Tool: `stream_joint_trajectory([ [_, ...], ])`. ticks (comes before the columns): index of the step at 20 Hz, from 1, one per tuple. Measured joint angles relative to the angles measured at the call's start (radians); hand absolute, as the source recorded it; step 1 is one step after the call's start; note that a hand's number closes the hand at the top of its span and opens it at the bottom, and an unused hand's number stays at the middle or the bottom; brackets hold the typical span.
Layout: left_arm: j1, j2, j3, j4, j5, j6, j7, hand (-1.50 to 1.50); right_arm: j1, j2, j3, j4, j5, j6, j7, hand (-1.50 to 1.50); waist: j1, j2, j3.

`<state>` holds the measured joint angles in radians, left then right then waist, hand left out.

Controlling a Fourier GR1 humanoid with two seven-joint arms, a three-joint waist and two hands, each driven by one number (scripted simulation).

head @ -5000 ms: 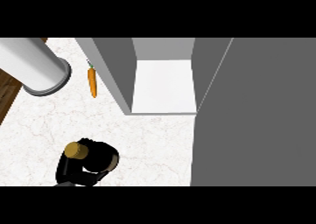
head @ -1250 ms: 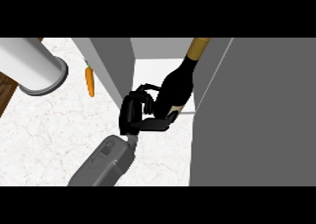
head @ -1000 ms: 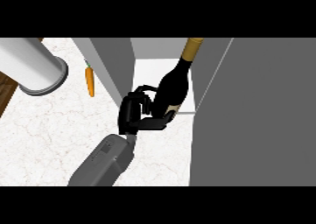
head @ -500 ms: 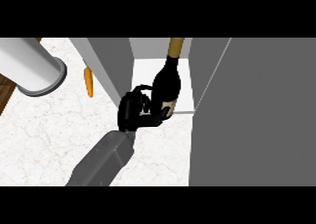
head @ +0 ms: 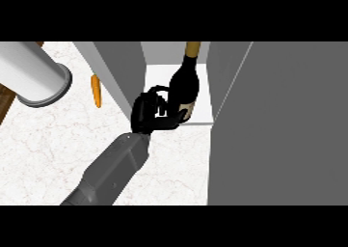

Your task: Pick up the wine, place it into the cabinet and close the cabinet

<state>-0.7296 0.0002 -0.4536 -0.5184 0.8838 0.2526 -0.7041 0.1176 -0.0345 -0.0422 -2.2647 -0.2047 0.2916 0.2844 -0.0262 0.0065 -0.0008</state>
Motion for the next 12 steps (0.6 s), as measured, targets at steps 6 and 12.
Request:
stream_joint_trajectory([
  [6,-0.068,0.0,0.013,0.07,0.038,-0.02,0.009,1.5,-0.031,-0.012,-0.013,-0.007,-0.023,-0.012,0.038,-1.5,-0.002,0.003,0.0],
  [12,-0.14,0.0,0.026,0.137,0.07,-0.01,0.038,1.5,-0.033,-0.011,-0.009,-0.006,-0.016,-0.006,0.028,-1.5,-0.007,0.006,0.0],
])
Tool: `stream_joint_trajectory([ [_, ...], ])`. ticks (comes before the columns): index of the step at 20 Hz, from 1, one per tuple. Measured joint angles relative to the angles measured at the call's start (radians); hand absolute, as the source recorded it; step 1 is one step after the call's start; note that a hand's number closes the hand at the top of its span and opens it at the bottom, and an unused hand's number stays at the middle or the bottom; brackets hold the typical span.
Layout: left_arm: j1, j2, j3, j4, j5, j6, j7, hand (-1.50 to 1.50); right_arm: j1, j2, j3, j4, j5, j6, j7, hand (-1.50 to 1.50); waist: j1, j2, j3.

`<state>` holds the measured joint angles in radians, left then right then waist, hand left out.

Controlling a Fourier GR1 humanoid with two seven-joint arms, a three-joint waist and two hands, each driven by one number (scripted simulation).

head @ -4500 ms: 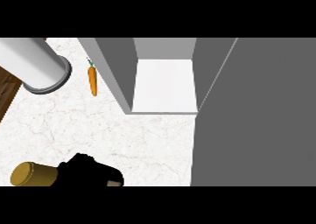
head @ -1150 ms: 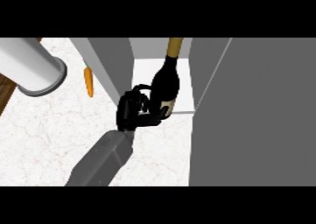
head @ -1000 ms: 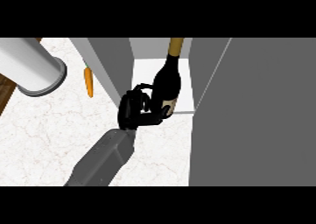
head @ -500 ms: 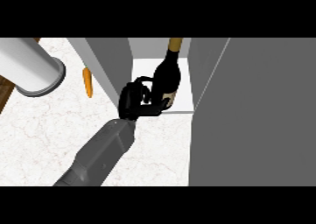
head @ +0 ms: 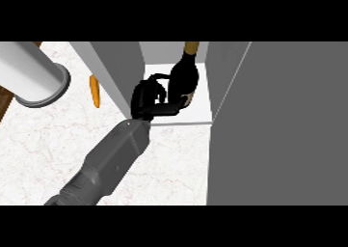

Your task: Pick up the wine, place it into the cabinet and close the cabinet

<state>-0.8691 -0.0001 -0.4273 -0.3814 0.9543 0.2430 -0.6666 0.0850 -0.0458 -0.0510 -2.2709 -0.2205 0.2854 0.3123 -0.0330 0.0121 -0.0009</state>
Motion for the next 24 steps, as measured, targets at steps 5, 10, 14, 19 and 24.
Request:
stream_joint_trajectory([
  [5,-0.053,0.0,0.008,0.067,0.012,0.005,0.006,1.5,-0.006,0.002,0.01,-0.007,0.002,-0.004,0.013,-1.5,-0.007,0.001,0.0],
  [10,-0.084,0.0,0.02,0.124,0.018,-0.005,0.007,1.5,-0.023,0.005,0.012,0.022,0.016,-0.006,-0.005,-1.5,-0.011,0.002,0.0],
  [14,-0.099,0.0,0.047,0.175,0.018,-0.035,-0.022,1.5,-0.031,0.004,0.012,0.006,0.007,-0.014,0.014,-1.5,-0.013,0.002,0.0],
  [19,-0.106,-0.001,0.071,0.193,0.024,-0.046,-0.084,1.5,-0.053,-0.005,0.003,0.015,0.0,-0.014,0.022,-1.5,-0.021,0.004,0.0],
  [24,-0.109,-0.002,0.075,0.197,0.009,-0.051,-0.142,-1.5,-0.051,-0.003,0.007,0.023,0.016,-0.011,0.001,-1.5,-0.019,0.008,-0.005],
])
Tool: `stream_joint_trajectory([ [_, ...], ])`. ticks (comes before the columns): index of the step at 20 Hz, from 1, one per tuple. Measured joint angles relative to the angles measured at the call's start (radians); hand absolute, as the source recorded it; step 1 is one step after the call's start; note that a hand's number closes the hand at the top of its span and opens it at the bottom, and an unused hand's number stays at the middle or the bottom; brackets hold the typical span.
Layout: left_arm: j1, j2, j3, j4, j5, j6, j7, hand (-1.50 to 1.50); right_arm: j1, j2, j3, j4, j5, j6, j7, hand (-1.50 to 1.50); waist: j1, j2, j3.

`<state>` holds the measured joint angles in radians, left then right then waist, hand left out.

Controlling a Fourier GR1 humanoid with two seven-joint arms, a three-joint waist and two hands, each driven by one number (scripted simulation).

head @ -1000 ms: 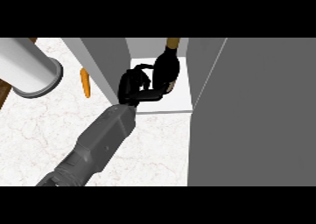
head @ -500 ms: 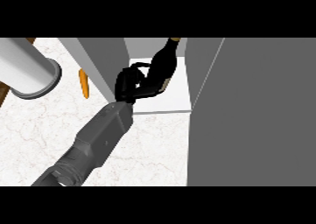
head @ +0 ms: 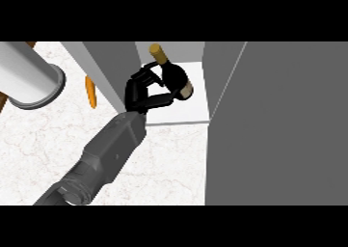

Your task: Pick up the wine, place it into the cabinet and close the cabinet

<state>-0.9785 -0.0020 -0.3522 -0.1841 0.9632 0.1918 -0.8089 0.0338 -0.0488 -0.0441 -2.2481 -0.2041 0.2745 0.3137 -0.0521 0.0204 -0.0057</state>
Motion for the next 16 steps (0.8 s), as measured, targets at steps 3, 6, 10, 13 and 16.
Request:
stream_joint_trajectory([
  [3,0.0,0.0,0.0,-0.007,-0.009,-0.01,-0.017,-1.5,-0.012,-0.004,-0.007,0.001,0.001,-0.01,0.014,-1.5,0.004,0.004,-0.004],
  [6,0.012,0.0,-0.011,-0.034,-0.024,-0.036,-0.033,-1.5,0.002,0.002,0.004,0.0,0.02,-0.01,0.003,-1.5,0.01,0.004,-0.006],
  [10,0.032,0.0,-0.029,-0.075,-0.041,-0.028,-0.045,-1.5,0.018,0.006,0.014,-0.015,0.032,-0.012,0.005,-1.5,0.019,0.001,-0.007],
  [13,0.054,0.0,-0.046,-0.122,-0.049,-0.009,-0.035,-1.5,0.04,0.006,0.016,-0.041,0.021,-0.012,0.023,-1.5,0.029,-0.004,-0.007],
  [16,0.095,0.002,-0.068,-0.192,-0.067,0.013,-0.027,-1.5,0.069,0.005,0.018,-0.06,0.023,-0.005,0.02,-1.5,0.04,-0.012,-0.003],
])
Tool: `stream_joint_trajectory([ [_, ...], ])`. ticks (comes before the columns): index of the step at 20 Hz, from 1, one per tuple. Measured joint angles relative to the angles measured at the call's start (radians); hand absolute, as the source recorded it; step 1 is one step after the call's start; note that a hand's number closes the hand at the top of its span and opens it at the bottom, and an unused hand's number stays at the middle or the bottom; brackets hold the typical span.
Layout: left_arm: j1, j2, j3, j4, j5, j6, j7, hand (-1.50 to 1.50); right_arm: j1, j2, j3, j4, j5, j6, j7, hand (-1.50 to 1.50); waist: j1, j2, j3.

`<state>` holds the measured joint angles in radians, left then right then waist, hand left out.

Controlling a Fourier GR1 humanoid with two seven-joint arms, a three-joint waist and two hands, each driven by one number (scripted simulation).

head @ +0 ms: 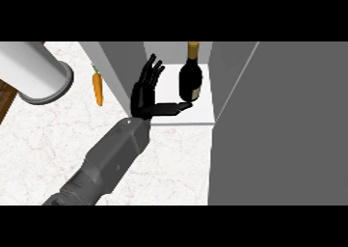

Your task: Pick up the wine, place it into the cabinet and close the cabinet

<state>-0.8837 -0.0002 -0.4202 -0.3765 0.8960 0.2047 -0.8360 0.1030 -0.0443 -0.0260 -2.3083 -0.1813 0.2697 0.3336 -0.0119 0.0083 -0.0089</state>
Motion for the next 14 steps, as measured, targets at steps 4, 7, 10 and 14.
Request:
stream_joint_trajectory([
  [4,0.084,0.013,-0.049,-0.154,-0.033,0.029,0.047,-1.5,-0.017,-0.005,-0.016,0.007,-0.009,-0.007,0.01,-1.5,0.024,-0.01,0.004],
  [7,0.166,0.049,-0.1,-0.316,-0.058,0.053,0.113,-1.5,-0.026,-0.008,-0.025,-0.007,-0.012,-0.019,0.029,-1.5,0.037,-0.017,0.007],
  [10,0.254,0.112,-0.143,-0.51,-0.08,0.086,0.182,-1.5,-0.022,-0.016,-0.041,-0.009,-0.031,-0.012,0.029,-1.5,0.042,-0.02,0.008],
  [14,0.386,0.203,-0.189,-0.788,-0.112,0.153,0.264,-1.5,-0.037,-0.018,-0.041,-0.016,-0.04,-0.019,0.05,-1.5,0.04,-0.019,0.009],
])
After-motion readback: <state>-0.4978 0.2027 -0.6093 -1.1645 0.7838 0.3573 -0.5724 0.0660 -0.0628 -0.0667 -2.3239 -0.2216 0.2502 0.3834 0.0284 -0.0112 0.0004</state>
